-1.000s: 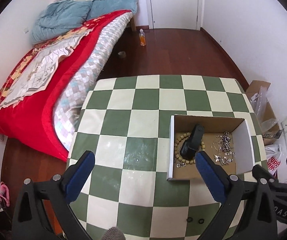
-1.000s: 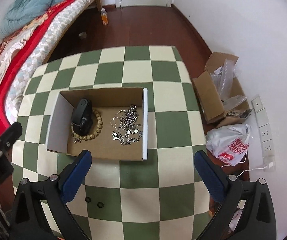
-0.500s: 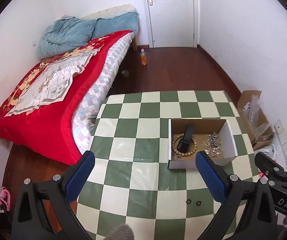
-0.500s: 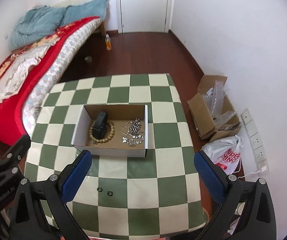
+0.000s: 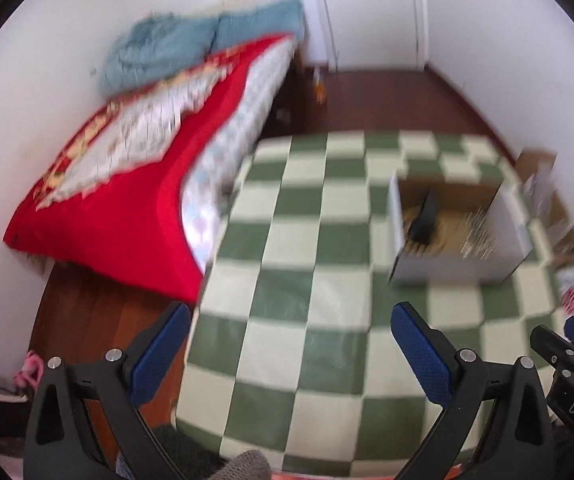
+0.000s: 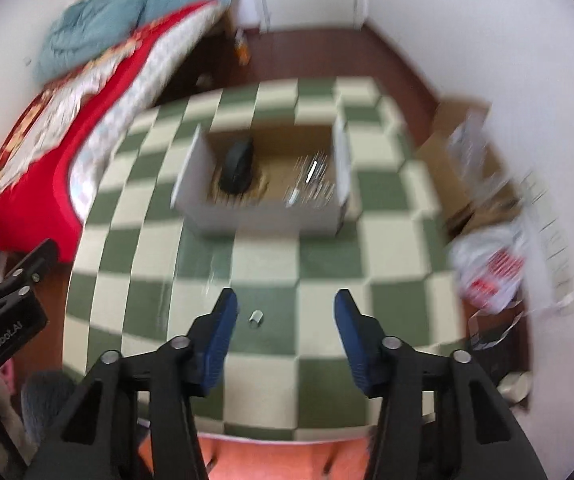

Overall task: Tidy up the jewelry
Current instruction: 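Lift both tools out of the box toward the two small black rings, then grasp one small black ring with the left tool while the right approaches the other ring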

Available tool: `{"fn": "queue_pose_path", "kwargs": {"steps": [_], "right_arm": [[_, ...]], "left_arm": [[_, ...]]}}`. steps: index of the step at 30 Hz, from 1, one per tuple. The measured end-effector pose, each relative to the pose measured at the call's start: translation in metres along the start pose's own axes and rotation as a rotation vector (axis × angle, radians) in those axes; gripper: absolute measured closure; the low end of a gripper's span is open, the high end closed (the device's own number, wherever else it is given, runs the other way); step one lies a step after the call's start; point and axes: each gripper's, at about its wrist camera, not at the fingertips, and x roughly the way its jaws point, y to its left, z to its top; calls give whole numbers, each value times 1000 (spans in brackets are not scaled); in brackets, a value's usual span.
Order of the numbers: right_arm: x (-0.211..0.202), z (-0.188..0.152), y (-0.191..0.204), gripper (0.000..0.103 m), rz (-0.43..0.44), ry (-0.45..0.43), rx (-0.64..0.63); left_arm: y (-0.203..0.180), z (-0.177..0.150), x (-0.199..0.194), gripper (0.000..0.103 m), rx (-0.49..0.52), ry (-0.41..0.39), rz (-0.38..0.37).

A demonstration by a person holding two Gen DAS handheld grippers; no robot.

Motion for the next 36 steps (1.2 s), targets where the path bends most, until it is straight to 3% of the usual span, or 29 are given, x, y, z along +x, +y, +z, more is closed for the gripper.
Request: {"fn": "queue_pose_path", "kwargs": {"steps": [7, 17, 20, 21, 24, 31, 36], "right_arm": [[84, -30, 6, 53, 39, 121, 11], [115, -39, 25, 55, -10, 127, -64], [114, -38, 30, 76, -53, 110, -110], [113, -40, 33, 90, -63, 104, -130], [112, -41, 33, 103, -57, 96, -138], [97, -43, -27, 103, -7, 77, 40], [92, -43, -66, 103, 9, 94, 121]], "left_arm": [[-5, -38, 61, 0, 38, 152, 44], [-4, -47, 90, 0, 34, 218, 35], [-5, -49, 92, 0, 38, 225, 31], [-6, -49, 92, 0, 39, 226, 30], [-10, -51, 91, 0, 43, 232, 24], [-41, -48, 86, 1, 84, 237, -71], [-83, -44, 86, 2, 144, 255, -195]]}}
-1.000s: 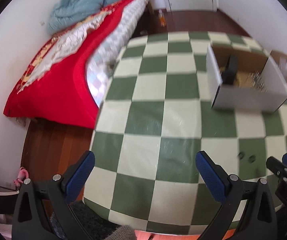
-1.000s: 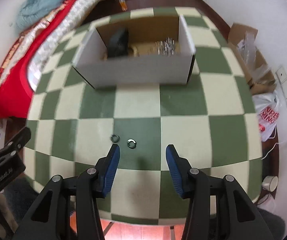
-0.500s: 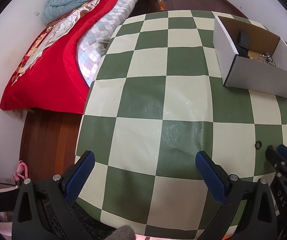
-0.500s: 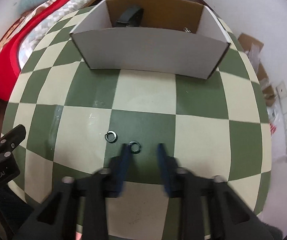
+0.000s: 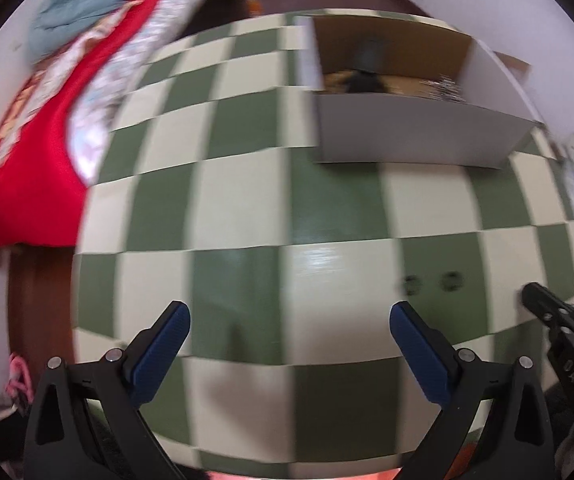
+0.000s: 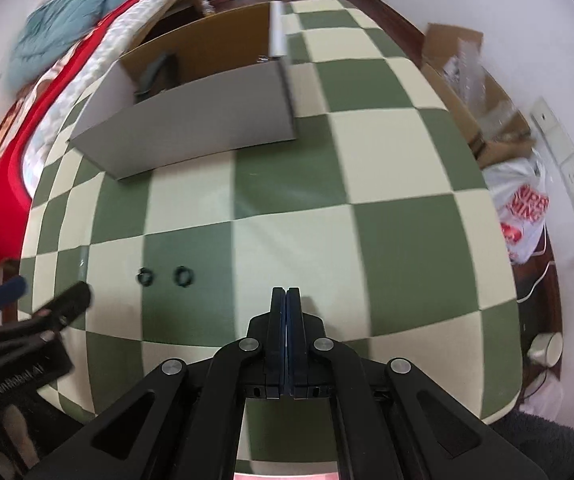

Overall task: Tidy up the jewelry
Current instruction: 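Grasp one small black ring with the left tool while the right approaches the other ring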

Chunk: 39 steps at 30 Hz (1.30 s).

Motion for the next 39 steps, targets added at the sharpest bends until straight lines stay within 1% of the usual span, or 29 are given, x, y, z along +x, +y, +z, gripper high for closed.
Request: {"fn": "queue_pose_path", "kwargs": {"steps": [1, 2, 4, 6, 13, 21, 23, 25, 26, 27, 28, 32, 34, 35, 38, 39], "right_arm": [[0, 0, -3, 103, 5, 1, 14], [-1, 1, -9, 103, 9, -1, 30], [-3, 2, -16, 103, 0, -2, 39], [-4, 2, -20, 102, -3, -7, 51], [0, 1, -35, 102, -23, -8, 87], [3, 2, -37, 102, -26, -11, 102], [3, 3, -36, 102, -29, -12, 103], [3, 3, -36, 102, -29, -12, 104], [3, 2, -36, 102, -30, -12, 104], [3, 2, -35, 102, -30, -12, 106], [3, 2, -35, 102, -28, -11, 107], [-1, 2, -33, 102, -21, -18, 109], [-5, 2, -31, 102, 6, -28, 112], [-8, 3, -29, 102, 38, -31, 113], [-11, 8, -17, 100, 173, -32, 106], [-9, 10, -11, 93, 222, -16, 96]], "left_arm": [[-10, 2, 3, 8, 18, 3, -24], [-14, 3, 5, 13, 28, 8, -30], [-26, 5, 11, 31, 50, 27, -47], [-33, 5, 14, 41, 61, 34, -61], [-42, 5, 20, 41, 69, 42, -74], [-43, 6, 20, 41, 60, 29, -87], [-43, 6, 20, 45, 59, 24, -96], [-43, 6, 18, 68, 54, 14, -123], [-42, 7, 18, 74, 60, 11, -121], [-43, 8, 18, 86, 67, 9, -123], [-44, 8, 18, 93, 72, 9, -124], [-42, 8, 17, 93, 68, 7, -122], [-36, 6, 16, 93, 56, 4, -116], [-29, 5, 15, 93, 46, 2, -115], [-8, 3, 10, 93, 12, -10, -96], [-1, 2, 9, 93, -1, -11, -90]]}}
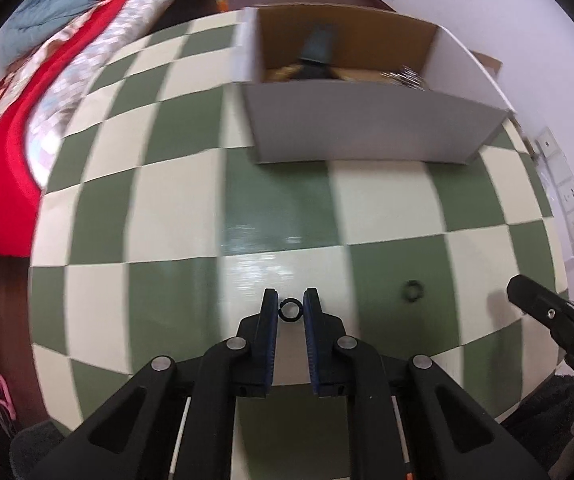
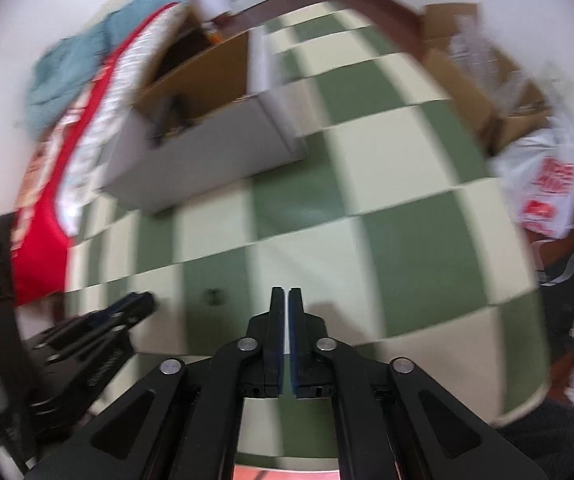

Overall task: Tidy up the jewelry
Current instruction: 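Grasp one small black ring with the left tool while the right approaches the other ring, then grasp the other small black ring with the right tool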

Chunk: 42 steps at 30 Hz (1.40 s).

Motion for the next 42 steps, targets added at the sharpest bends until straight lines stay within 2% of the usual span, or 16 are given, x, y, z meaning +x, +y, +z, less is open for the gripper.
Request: {"fn": "queue_pose_path", "kwargs": {"steps": [1, 3, 11, 15, 17, 19, 21, 28, 30, 32, 34, 35, 40, 41, 42], "right_arm": [[3, 1, 6, 82, 22, 10, -6], [11, 2, 22, 74, 43, 26, -51], [49, -10, 78, 74, -86, 68, -206], [58, -14, 96, 74, -158, 46, -272], [62, -16, 103, 77, -193, 40, -305], [66, -17, 108, 93, -233, 30, -333], [66, -15, 106, 103, -227, 28, -323], [45, -11, 82, 103, -117, -14, -215], [43, -6, 75, 103, -70, 3, -189], [47, -3, 75, 95, -65, 12, -186], [49, -1, 77, 59, -80, 7, -195], [51, -1, 79, 55, -79, 11, -198], [61, -4, 90, 56, -127, 19, -249], [63, -4, 93, 59, -150, 16, -262], [64, -5, 97, 71, -168, 12, -277]], "left_arm": [[10, -1, -1, 93, -17, 2, 7], [23, -2, -2, 93, -40, 2, 21], [60, -9, 4, 93, -102, 21, 45], [64, -13, 2, 93, -115, 21, 38], [64, -11, 4, 93, -119, 20, 32], [63, -11, 4, 93, -123, 20, 29], [62, -13, 3, 93, -128, 18, 25], [67, -12, -2, 93, -149, 6, 6], [68, -12, -2, 93, -153, 3, 6], [69, -12, -1, 93, -161, 7, 2], [72, -12, -1, 93, -166, 6, 6], [72, -12, -1, 93, -168, 6, 6], [78, -11, -1, 93, -183, 5, 10], [79, -11, -1, 93, -185, 4, 12], [80, -11, -1, 93, -186, 3, 12]]}}
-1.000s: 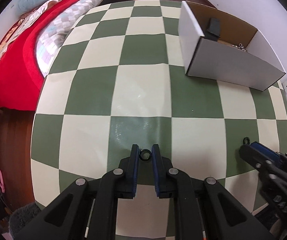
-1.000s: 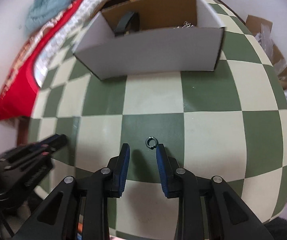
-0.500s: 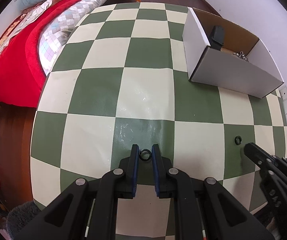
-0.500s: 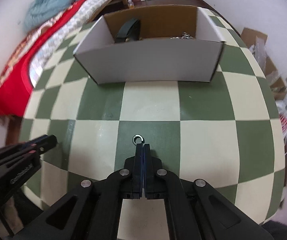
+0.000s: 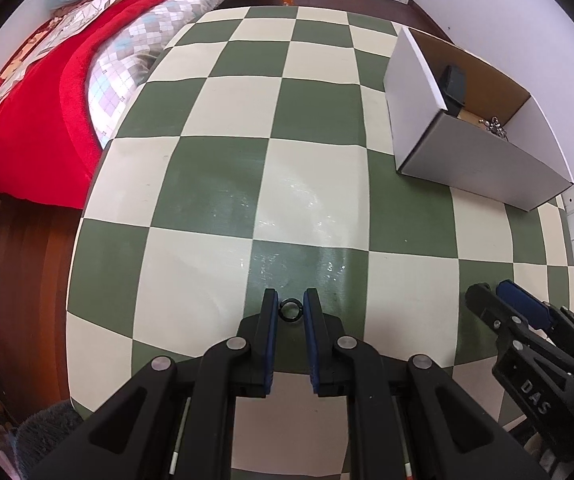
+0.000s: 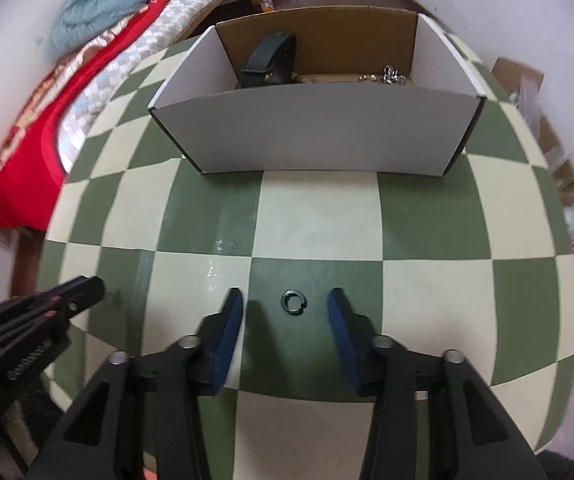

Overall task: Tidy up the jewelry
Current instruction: 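Grasp the other small black ring with the right tool, then carry both rings into the box and open both tools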

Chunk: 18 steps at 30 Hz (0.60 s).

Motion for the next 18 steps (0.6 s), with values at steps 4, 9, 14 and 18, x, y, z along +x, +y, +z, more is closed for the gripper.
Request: {"fn": "queue_pose_path", "kwargs": {"steps": [4, 9, 14, 18], "right_arm": [[1, -2, 7, 91, -45, -5, -42], [-9, -6, 0, 91, -17, -35, 3], [-47, 2, -29, 91, 61, -101, 117], [-80, 29, -48, 91, 104, -155, 155]], "left_arm": [[1, 1, -1, 93, -1, -4, 0], [0, 2, -4, 93, 0, -8, -9], [-13, 13, -15, 93, 3, -19, -49], [-37, 38, -34, 93, 23, -45, -115]]}}
